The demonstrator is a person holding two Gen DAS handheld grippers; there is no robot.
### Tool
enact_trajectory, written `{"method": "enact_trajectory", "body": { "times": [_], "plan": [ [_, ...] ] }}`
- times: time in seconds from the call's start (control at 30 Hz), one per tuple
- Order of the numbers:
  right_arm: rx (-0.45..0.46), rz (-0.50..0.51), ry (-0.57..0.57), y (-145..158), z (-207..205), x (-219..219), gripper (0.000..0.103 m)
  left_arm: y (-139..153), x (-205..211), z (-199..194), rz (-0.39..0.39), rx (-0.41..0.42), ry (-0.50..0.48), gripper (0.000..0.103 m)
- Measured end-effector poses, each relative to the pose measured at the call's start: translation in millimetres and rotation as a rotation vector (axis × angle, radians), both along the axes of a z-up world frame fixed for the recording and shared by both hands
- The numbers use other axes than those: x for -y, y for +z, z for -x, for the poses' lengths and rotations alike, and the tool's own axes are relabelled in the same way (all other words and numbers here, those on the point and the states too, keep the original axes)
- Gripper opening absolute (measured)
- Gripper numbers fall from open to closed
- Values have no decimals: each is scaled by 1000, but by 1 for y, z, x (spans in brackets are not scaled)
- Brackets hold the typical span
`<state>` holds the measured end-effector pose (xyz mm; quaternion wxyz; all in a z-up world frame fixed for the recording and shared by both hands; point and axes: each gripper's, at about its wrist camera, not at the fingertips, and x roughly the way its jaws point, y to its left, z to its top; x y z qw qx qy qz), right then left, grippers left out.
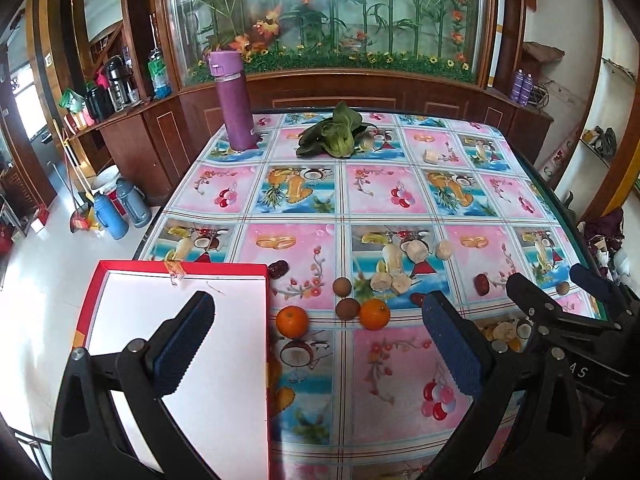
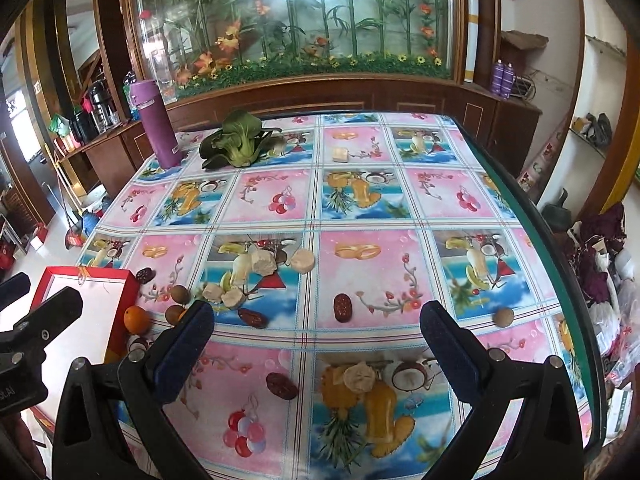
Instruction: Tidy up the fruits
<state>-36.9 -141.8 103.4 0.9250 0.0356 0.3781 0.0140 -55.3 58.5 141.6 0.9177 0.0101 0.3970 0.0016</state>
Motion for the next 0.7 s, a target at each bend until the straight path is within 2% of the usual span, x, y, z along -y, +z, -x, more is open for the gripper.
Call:
{"method": "enact_trajectory", "body": {
  "times": [0.2,0.4,0.57,0.7],
  "plan": [
    [-3,-5,-16,-1,-4,4,102,-2,-1,-3,-3,-6,4,103],
    [-5,-7,-11,-2,-5,3,102,-14,-14,-7,27,-57,7,103],
    [-16,-10,26,-5,-7,-4,102,-27,-55,4,16,-81,92,103],
    [-33,-20,71,-9,-11,-14,102,-35,-86,19,-33,-82,168,103]
  ]
}}
